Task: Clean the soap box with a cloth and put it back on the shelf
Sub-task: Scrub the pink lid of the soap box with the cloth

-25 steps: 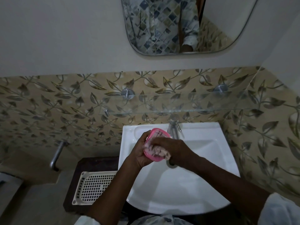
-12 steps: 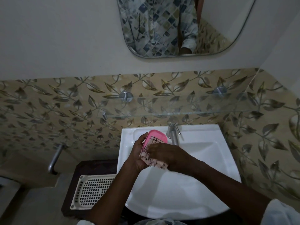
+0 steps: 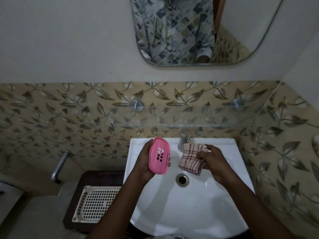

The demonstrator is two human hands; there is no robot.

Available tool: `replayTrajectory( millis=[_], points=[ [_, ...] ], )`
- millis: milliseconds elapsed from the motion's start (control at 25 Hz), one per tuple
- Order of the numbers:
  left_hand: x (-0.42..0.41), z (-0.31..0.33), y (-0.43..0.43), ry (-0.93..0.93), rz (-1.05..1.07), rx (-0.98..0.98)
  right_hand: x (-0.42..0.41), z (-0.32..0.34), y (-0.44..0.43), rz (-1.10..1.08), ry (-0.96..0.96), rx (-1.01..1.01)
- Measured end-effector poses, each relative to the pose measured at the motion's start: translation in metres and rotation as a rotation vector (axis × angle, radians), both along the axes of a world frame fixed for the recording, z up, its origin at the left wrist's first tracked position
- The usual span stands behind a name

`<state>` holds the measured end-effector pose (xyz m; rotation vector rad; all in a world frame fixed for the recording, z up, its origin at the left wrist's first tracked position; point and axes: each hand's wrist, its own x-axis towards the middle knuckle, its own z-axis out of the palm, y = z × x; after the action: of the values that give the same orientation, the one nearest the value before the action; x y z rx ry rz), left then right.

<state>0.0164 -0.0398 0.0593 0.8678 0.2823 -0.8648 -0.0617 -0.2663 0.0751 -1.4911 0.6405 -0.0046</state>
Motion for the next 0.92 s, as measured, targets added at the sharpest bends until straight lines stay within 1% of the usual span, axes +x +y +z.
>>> replayTrajectory(
  millis=[80,120,240,280,320,400,480,520,560,600,680,720,840,920],
  points=[
    [-0.005,-0.002,-0.011,-0.051,-0.005,0.065,-0.001,0.007,0.009,0.056,-0.035,-0.323],
    [-0.009,-0.002,-0.018,-0.051,-0.019,0.072,0.001,0.013,0.018,0.087,-0.058,-0.412],
    [-0.021,0.003,-0.037,-0.037,-0.065,-0.053,0.005,0.029,0.046,0.231,-0.089,-0.383],
    [-0.022,0.005,-0.038,-0.026,-0.062,-0.097,0.003,0.031,0.049,0.299,-0.140,-0.434],
    [-0.022,0.007,-0.037,-0.003,-0.057,-0.121,-0.001,0.031,0.048,0.380,-0.219,-0.527],
    [-0.018,0.013,-0.030,0.050,-0.057,-0.145,-0.013,0.028,0.035,0.631,-0.434,-0.804],
    [-0.018,0.017,-0.024,0.112,-0.107,-0.142,-0.018,0.014,0.029,0.973,-0.568,-1.187],
    [-0.017,0.017,-0.022,0.160,-0.148,-0.127,-0.018,0.009,0.029,1.060,-0.613,-1.348],
    [-0.017,0.018,-0.021,0.183,-0.192,-0.097,-0.014,0.007,0.028,1.070,-0.660,-1.429],
    [-0.017,0.018,-0.021,0.187,-0.204,-0.080,-0.009,0.009,0.025,1.048,-0.685,-1.399],
    [-0.014,0.019,-0.018,0.151,-0.189,-0.025,-0.001,0.017,0.012,1.005,-0.713,-1.177],
    [-0.013,0.019,-0.016,0.144,-0.197,-0.014,-0.001,0.018,0.011,0.974,-0.745,-1.141],
    [-0.009,0.020,-0.016,0.192,-0.193,-0.003,-0.018,0.000,0.040,0.796,-0.773,-1.170],
    [-0.008,0.019,-0.018,0.192,-0.210,0.002,-0.021,-0.005,0.050,0.753,-0.844,-1.178]
  ],
)
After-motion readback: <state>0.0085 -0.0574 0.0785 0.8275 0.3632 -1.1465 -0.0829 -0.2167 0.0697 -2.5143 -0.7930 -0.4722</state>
